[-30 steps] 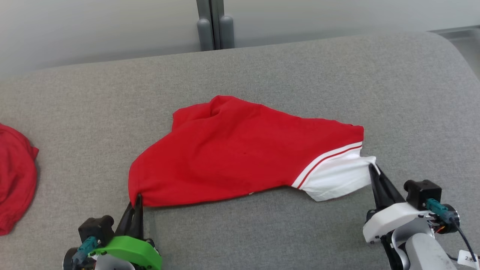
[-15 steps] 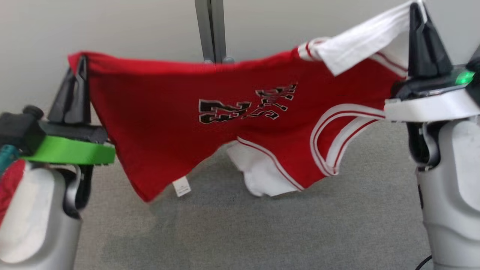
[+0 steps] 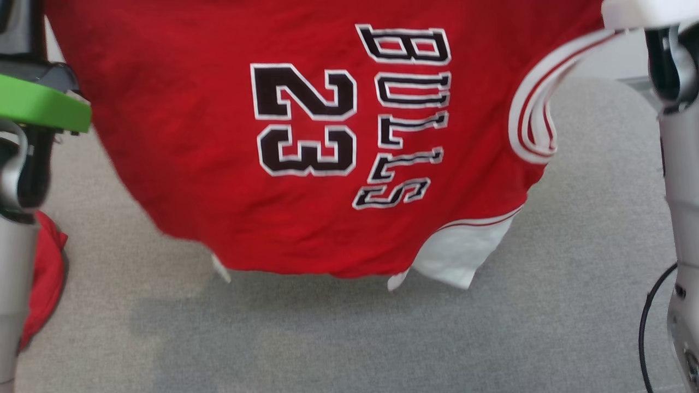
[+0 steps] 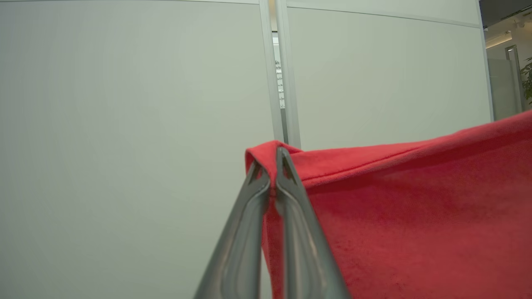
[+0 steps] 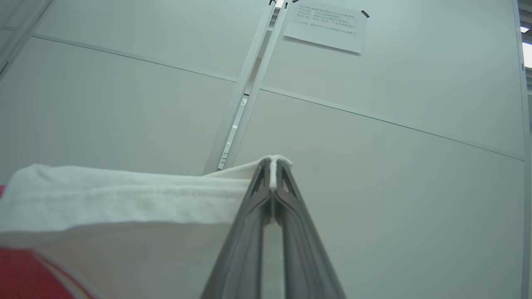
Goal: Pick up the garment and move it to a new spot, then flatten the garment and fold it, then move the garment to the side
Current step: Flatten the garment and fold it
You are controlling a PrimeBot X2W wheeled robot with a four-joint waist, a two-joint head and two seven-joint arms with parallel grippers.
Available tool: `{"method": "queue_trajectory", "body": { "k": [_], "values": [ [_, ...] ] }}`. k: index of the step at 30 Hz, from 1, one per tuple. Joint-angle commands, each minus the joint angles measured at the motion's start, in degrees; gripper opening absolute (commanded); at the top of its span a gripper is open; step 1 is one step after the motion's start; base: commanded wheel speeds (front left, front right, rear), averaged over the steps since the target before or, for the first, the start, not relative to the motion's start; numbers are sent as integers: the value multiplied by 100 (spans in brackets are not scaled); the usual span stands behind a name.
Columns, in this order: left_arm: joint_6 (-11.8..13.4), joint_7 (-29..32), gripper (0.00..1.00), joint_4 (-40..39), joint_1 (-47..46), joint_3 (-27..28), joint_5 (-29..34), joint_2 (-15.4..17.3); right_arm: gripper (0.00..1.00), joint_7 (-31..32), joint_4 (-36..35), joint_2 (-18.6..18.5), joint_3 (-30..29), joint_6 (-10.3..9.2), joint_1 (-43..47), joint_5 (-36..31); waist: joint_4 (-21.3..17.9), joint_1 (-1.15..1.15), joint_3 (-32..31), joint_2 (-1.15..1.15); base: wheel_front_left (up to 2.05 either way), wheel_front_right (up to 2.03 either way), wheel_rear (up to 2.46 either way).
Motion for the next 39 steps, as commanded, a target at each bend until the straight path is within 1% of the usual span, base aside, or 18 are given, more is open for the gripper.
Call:
{"method": "queue_trajectory", "body": {
  "k": [1, 6, 10, 13, 16, 18, 20, 23, 25, 27, 30, 34, 37, 39],
  "values": [
    [-17, 21, 0, 88, -206, -37, -10, 120, 0, 43, 165, 19, 40, -6, -263, -131, -5, 0, 448, 0, 0, 0, 0],
    [-17, -108, 0, 580, -853, -292, -222, 315, 0, 8, 836, 265, -39, -6, -1145, -682, -9, 0, 1173, 0, 0, 0, 0],
    [-17, -462, 0, 1126, -1713, -391, -257, 411, 0, -108, 1274, 553, -408, -7, -2037, -1403, 5, 0, 1815, 0, 0, 0, 0],
    [-17, -651, 0, 1436, -2272, -447, -169, 405, 0, -190, 1369, 739, -796, -8, -2538, -1898, 7, 0, 2109, 0, 0, 0, 0],
    [-17, -731, 0, 1513, -2777, -445, -108, 354, 0, -230, 1339, 874, -1069, -7, -2919, -2295, 14, 0, 2339, 0, 0, 0, 0],
    [-17, -728, 0, 1387, -2949, -302, -107, 284, 0, -238, 1265, 918, -1197, -8, -3111, -2307, 33, 0, 2469, 0, 0, 0, 0],
    [-17, -724, 0, 1252, -2871, -133, -23, 243, 0, -242, 1102, 950, -1251, -7, -3046, -2228, 22, 0, 2558, 0, 0, 0, 0],
    [-17, -718, 0, 1117, -2416, 92, 31, 144, 0, -238, 848, 967, -1323, -8, -2536, -2053, -13, 0, 2627, 0, 0, 0, 0],
    [-17, -718, 0, 1071, -1924, 46, 72, 50, 0, -238, 635, 973, -1267, -7, -2091, -1839, -17, 0, 2624, 0, 0, 0, 0],
    [-16, -721, 0, 978, -1434, 153, 52, -26, 0, -239, 377, 971, -1187, -8, -1564, -1525, -16, 0, 2597, 0, 0, 0, 0],
    [-10, -722, 0, 980, -455, 258, 10, -288, 0, -239, 107, 972, -985, -8, -414, -1152, -31, 0, 2506, 0, 0, 0, 0],
    [-8, -723, 0, 1144, 601, 430, -70, -643, 0, -240, -207, 971, -869, -8, 1151, -590, -55, 0, 2318, 0, 0, 0, 0],
    [-4, -723, 0, 1269, 1260, 597, -109, -897, 0, -240, -261, 975, -719, -8, 2217, -233, -96, 0, 2162, 0, 0, 0, 0],
    [-4, -723, 0, 1339, 1641, 523, -66, -1017, 0, -241, -229, 969, -612, -8, 2822, 4, -144, 0, 2046, 0, 0, 0, 0]
  ]
}}
